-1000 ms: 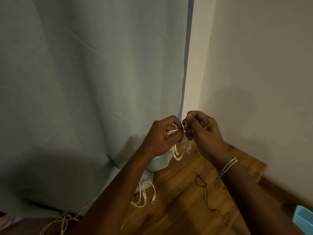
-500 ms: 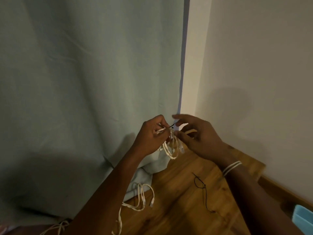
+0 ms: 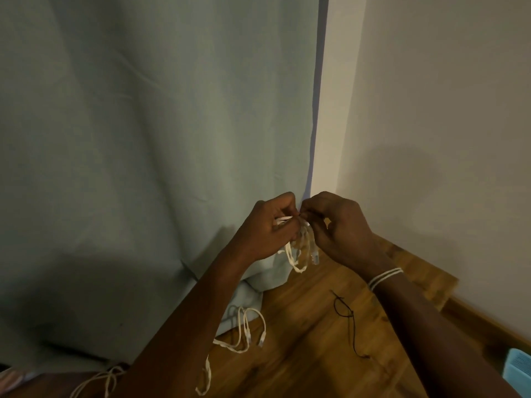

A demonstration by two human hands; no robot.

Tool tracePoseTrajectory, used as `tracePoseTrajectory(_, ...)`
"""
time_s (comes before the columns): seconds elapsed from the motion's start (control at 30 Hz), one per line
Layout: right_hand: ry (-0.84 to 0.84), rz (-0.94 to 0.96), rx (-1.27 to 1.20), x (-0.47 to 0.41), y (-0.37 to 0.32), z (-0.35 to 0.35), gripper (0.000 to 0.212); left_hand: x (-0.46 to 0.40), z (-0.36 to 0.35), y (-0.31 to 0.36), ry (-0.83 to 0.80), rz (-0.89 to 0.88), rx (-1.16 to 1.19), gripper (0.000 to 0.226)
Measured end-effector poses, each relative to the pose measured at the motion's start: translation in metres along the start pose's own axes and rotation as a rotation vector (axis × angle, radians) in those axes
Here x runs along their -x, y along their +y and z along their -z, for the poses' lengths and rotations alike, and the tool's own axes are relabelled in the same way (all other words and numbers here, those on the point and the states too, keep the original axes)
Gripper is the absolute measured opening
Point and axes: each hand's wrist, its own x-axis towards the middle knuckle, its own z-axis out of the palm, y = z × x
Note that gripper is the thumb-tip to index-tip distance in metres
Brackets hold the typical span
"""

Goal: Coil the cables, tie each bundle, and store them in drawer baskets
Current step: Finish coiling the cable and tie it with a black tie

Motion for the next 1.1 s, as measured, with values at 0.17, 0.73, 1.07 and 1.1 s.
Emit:
tracePoseTrajectory(0.17,-0.036,-0.024,0.075,0.000,0.002,0.006,0.020,-0.002,-0.004,0.000,-0.043,0.034,0.006,0.014)
tracePoseTrajectory(0.73,0.048,-0.059,0.094,0.023,-0.006,-0.010,0.011,0.002,-0.009,0.007,0.102,0.386,0.533,0.005)
tracePoseTrajectory(1.07,0.021,-0.088,-0.058,0.020,-0.001,-0.004,0.031,0.002,0.007,0.015,0.172,0.317,0.529,0.023)
tracePoseTrajectory(1.1,0.003,-0.107,-0.185,0.017,0.000,0.001,0.031,0.002,0.009,0.016,0.161,0.295,0.521,0.026)
